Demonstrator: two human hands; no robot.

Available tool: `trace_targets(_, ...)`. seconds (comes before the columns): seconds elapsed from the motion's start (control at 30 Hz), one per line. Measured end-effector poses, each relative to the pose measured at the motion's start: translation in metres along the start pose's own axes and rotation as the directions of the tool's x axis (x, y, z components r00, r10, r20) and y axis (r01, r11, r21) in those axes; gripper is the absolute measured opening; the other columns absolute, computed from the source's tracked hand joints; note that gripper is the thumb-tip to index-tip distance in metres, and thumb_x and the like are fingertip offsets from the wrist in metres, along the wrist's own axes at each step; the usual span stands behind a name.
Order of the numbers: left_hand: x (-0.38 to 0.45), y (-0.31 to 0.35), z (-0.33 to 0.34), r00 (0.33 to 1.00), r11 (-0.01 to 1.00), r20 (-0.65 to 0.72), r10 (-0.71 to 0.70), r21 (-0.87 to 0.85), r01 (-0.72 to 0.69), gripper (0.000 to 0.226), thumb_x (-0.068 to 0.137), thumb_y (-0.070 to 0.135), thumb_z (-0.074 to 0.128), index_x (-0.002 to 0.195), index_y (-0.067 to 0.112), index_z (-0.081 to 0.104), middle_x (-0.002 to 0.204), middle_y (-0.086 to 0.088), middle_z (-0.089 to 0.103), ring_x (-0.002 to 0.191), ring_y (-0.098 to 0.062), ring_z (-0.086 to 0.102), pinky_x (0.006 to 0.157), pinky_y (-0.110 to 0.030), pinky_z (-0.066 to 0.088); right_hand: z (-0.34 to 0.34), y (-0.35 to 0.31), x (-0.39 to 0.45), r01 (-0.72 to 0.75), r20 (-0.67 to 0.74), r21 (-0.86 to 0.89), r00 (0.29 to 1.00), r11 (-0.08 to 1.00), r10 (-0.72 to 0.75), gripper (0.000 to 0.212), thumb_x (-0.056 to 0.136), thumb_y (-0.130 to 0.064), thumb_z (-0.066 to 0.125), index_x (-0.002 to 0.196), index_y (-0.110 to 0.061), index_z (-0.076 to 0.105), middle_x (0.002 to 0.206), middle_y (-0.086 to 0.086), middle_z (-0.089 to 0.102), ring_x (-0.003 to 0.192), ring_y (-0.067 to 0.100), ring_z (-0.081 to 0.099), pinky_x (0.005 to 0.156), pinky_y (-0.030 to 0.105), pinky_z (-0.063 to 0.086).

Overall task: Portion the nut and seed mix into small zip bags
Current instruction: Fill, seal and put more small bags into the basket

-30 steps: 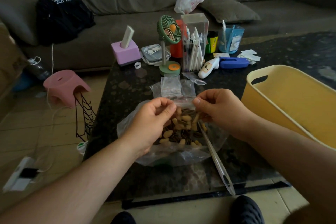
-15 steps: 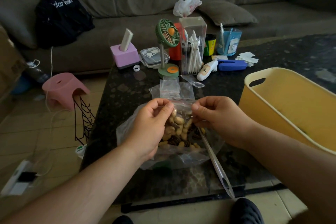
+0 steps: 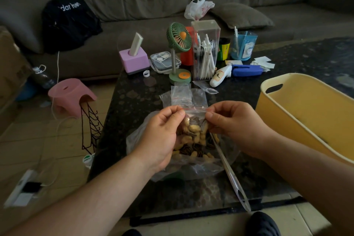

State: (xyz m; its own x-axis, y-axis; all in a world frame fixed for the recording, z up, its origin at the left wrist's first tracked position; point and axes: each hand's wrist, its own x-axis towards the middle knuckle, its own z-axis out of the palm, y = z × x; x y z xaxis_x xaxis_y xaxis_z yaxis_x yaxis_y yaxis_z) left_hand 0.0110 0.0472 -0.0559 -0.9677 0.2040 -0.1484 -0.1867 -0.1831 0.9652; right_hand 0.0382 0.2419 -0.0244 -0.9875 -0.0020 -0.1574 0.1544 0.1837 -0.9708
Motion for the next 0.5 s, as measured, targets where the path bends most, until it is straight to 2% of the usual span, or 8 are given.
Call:
trace_targets(0.1,-0.0002,-0.0001,-0.0014,1.000,0.999,-0.017,0.005,0.032,-0.005,0.017,0.109,0.019,0.054,0.099,0.017,0.068,0.082,0.004,0.074,0.078,-0.012,0.073,0.066,-0.030,0.059,0.0002,-0.0014,-0.0004,0.010,-0.013,-0.008,1.000,1.000,-0.010,0.012,0.099,-0.014,0.065,0.102,-0.011,0.076,0.094,0.008,0.079,0.094,0.026,0.076,0.084,0.034,0.064)
trace_targets(0.23,-0.0007,-0.0028,-0.0035,0.998,0.989,-0.035,0.058,0.140,-0.053,0.011,0.105,0.024,0.063,0.108,0.019,0.072,0.103,-0.008,0.078,0.103,-0.027,0.076,0.094,-0.049,0.063,0.0008,-0.0013,-0.0014,0.024,-0.021,-0.022,0.999,0.999,-0.024,0.012,0.100,-0.016,0.065,0.099,-0.013,0.077,0.092,0.008,0.079,0.092,0.026,0.076,0.084,0.035,0.065)
trace_targets(0.4,-0.0008,-0.0016,-0.0034,0.996,0.978,-0.033,0.086,0.195,-0.078,0.012,0.105,0.023,0.064,0.106,0.019,0.075,0.103,-0.009,0.079,0.103,-0.027,0.076,0.097,-0.054,0.061,0.0006,-0.0014,-0.0015,0.060,-0.047,-0.037,0.997,0.998,-0.061,0.010,0.098,-0.016,0.067,0.096,-0.012,0.075,0.088,0.006,0.078,0.088,0.026,0.076,0.079,0.032,0.065)
trace_targets(0.5,-0.0011,-0.0014,-0.0028,0.997,0.978,-0.015,0.080,0.193,-0.075,0.016,0.107,0.021,0.060,0.108,0.015,0.074,0.102,-0.010,0.080,0.102,-0.027,0.077,0.097,-0.054,0.061,0.0018,-0.0010,0.0000,0.082,-0.065,-0.050,0.994,0.995,-0.085,0.009,0.099,-0.016,0.068,0.095,-0.013,0.075,0.088,0.008,0.077,0.087,0.027,0.076,0.080,0.035,0.065)
